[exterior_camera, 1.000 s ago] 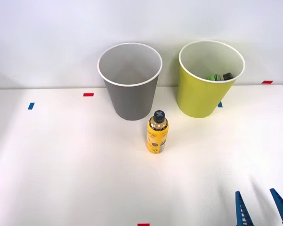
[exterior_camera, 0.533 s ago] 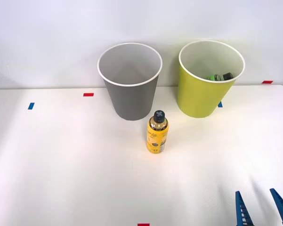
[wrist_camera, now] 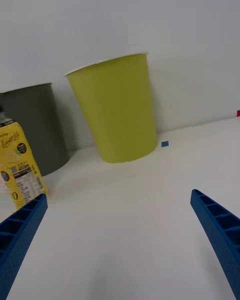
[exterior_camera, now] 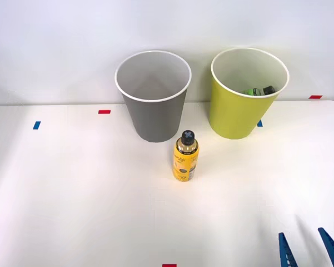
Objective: Put cans in the gray bin, plastic bottles in the light green bin
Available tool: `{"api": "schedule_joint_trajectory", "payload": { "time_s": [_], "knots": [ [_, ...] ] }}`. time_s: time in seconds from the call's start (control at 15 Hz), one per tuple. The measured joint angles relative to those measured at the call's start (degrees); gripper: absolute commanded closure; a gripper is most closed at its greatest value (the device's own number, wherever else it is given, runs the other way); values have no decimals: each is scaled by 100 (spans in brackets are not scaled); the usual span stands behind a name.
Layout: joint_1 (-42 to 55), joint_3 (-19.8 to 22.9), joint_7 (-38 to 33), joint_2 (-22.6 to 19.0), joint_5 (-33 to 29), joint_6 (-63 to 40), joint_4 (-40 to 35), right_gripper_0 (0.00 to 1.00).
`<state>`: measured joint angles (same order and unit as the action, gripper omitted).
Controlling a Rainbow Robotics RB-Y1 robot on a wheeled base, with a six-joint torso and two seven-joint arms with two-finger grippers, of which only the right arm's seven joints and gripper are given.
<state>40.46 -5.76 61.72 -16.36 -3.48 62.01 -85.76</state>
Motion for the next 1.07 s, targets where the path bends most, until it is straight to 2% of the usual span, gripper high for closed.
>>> {"api": "schedule_joint_trajectory", "payload": {
  "time_s": [0.13,0.2,0.47,0.67,0.8,1.07],
  "knots": [
    [-157,-278,740,-306,229,56,-29,0],
    [-279,-554,1108,-514,422,67,-39,0],
    [-1074,-1898,2254,-1335,1416,78,-66,0],
    [-1862,-2785,2895,-1710,2288,-31,-70,0],
    [-2349,-3047,3250,-1772,2551,-383,-70,0],
    [-3086,-3298,3314,-1731,2738,-1121,-66,0]
  ]
}}
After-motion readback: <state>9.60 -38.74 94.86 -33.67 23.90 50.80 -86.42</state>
